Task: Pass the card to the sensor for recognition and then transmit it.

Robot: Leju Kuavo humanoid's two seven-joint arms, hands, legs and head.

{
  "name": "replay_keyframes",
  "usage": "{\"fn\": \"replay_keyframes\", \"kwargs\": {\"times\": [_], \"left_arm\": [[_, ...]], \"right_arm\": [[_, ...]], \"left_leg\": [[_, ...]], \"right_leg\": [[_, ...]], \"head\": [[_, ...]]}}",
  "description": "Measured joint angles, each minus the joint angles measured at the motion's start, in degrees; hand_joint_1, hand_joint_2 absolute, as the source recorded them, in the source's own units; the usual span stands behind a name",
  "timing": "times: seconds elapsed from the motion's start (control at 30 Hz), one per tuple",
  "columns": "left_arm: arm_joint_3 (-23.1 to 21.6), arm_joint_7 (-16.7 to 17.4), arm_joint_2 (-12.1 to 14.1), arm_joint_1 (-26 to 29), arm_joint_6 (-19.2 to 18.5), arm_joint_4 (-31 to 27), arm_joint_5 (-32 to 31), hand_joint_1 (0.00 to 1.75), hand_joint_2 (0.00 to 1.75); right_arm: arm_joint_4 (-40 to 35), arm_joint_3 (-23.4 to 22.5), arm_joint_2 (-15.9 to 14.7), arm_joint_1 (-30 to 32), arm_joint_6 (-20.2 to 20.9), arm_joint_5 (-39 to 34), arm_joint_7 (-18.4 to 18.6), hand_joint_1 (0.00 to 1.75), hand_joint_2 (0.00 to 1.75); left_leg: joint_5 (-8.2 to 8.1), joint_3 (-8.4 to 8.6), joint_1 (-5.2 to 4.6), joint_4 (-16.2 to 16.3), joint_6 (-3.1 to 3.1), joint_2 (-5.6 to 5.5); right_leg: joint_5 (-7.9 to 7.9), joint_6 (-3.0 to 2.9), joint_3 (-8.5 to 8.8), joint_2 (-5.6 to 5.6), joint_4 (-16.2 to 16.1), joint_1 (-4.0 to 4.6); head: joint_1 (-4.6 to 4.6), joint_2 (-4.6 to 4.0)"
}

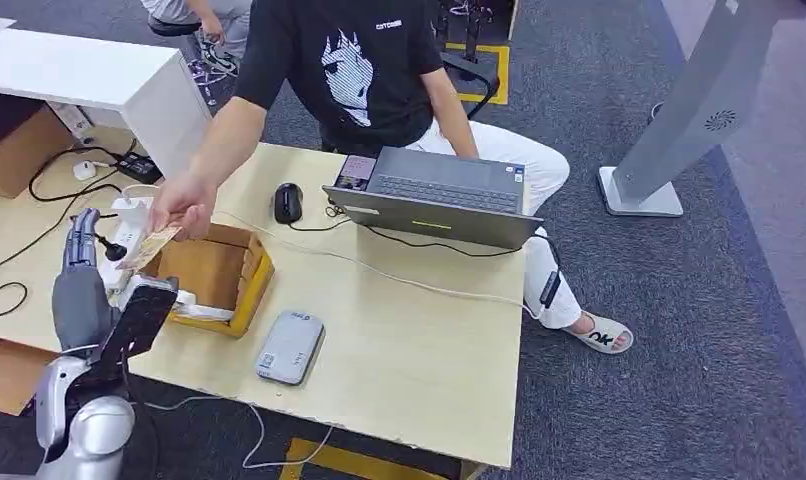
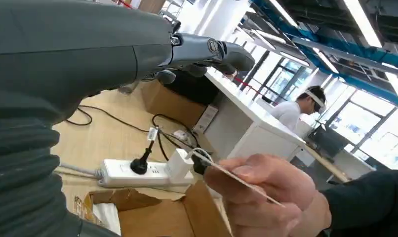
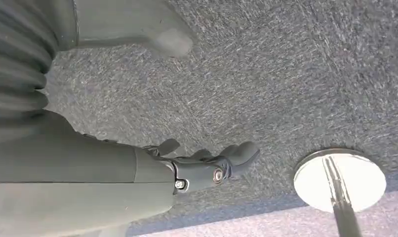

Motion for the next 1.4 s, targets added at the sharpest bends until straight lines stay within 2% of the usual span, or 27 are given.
{"fn": "replay_keyframes", "kwargs": {"times": [0.33, 0.37, 0.4, 0.43, 0.47, 0.7, 0.93, 1.27, 1.4], "left_arm": [[-3.63, 0.04, -0.59, -0.56, 0.61, 1.00, -2.01, 0.00, 1.75], [-4.07, 0.09, -0.68, -0.56, 0.63, 0.98, -2.19, 0.07, 1.75], [-4.48, 0.13, -0.74, -0.54, 0.74, 0.96, -2.32, 0.61, 1.75], [-4.85, 0.15, -0.81, -0.48, 0.81, 0.85, -2.36, 1.69, 1.75], [-5.31, 0.15, -0.85, -0.42, 0.94, 0.79, -2.36, 1.75, 1.75], [-7.02, -0.26, -0.90, 0.50, 0.66, 0.06, -2.32, 1.75, 1.75], [-8.55, -0.77, -0.87, 0.92, -0.15, -1.33, -2.38, 1.75, 1.75], [-9.44, -0.85, -0.85, 1.38, -0.50, -2.17, -2.38, 1.75, 1.75], [-9.64, -0.94, -0.85, 1.43, -1.01, -2.19, -2.36, 1.75, 1.75]], "right_arm": [[1.33, -1.18, 0.00, -1.29, 1.46, 3.43, -2.75, 0.00, 1.75], [1.46, -1.18, 0.00, -1.35, 1.44, 3.50, -2.80, 0.00, 1.75], [1.62, -1.18, 0.00, -1.37, 1.40, 3.65, -2.75, 0.00, 1.75], [1.75, -1.16, 0.00, -1.33, 1.33, 3.87, -2.45, 0.00, 1.75], [1.88, -1.16, 0.00, -1.29, 1.25, 3.96, -2.12, 0.00, 1.75], [2.21, -0.76, 0.00, -0.94, 1.11, 3.56, -0.77, 0.00, 1.75], [3.39, -1.59, 0.00, -1.95, 1.90, 6.21, -2.73, 0.00, 1.75], [4.68, -2.64, 0.00, -2.77, 1.97, 6.34, -3.02, 0.00, 1.75], [5.59, -4.09, 0.00, -3.72, 2.73, 8.52, -4.32, 0.00, 1.75]], "left_leg": [[0.00, -0.01, 0.00, 0.00, 0.00, -0.01], [0.00, -0.01, 0.00, 0.00, 0.00, -0.01], [0.00, -0.01, 0.00, 0.00, 0.00, 0.00], [0.00, -0.01, 0.00, 0.00, 0.00, 0.00], [0.00, -0.01, 0.00, 0.00, 0.00, -0.01], [0.00, -0.02, 0.00, -0.01, 0.00, 0.00], [0.00, -0.02, 0.00, -0.01, 0.00, 0.00], [0.00, -0.02, 0.00, 0.00, 0.00, 0.00], [0.00, -0.02, 0.00, -0.01, 0.00, 0.00]], "right_leg": [[0.00, 0.00, 0.01, -0.01, 0.00, 0.00], [0.00, 0.00, 0.02, -0.01, 0.00, 0.00], [0.01, 0.00, 0.02, -0.01, 0.00, 0.00], [0.01, 0.00, 0.02, -0.01, 0.00, 0.00], [0.01, 0.01, 0.02, -0.01, 0.00, 0.00], [0.01, 0.00, 0.01, 0.00, 0.00, 0.00], [0.01, 0.01, 0.02, -0.01, 0.00, 0.00], [0.01, 0.01, 0.01, -0.01, 0.00, 0.00], [0.01, 0.01, 0.01, -0.01, 0.01, 0.00]], "head": [[0.04, 0.00], [0.00, 0.00], [0.02, 0.00], [0.00, 0.00], [0.02, 0.00], [0.00, 0.00], [0.02, 0.00], [0.02, 0.00], [0.02, 0.00]]}}
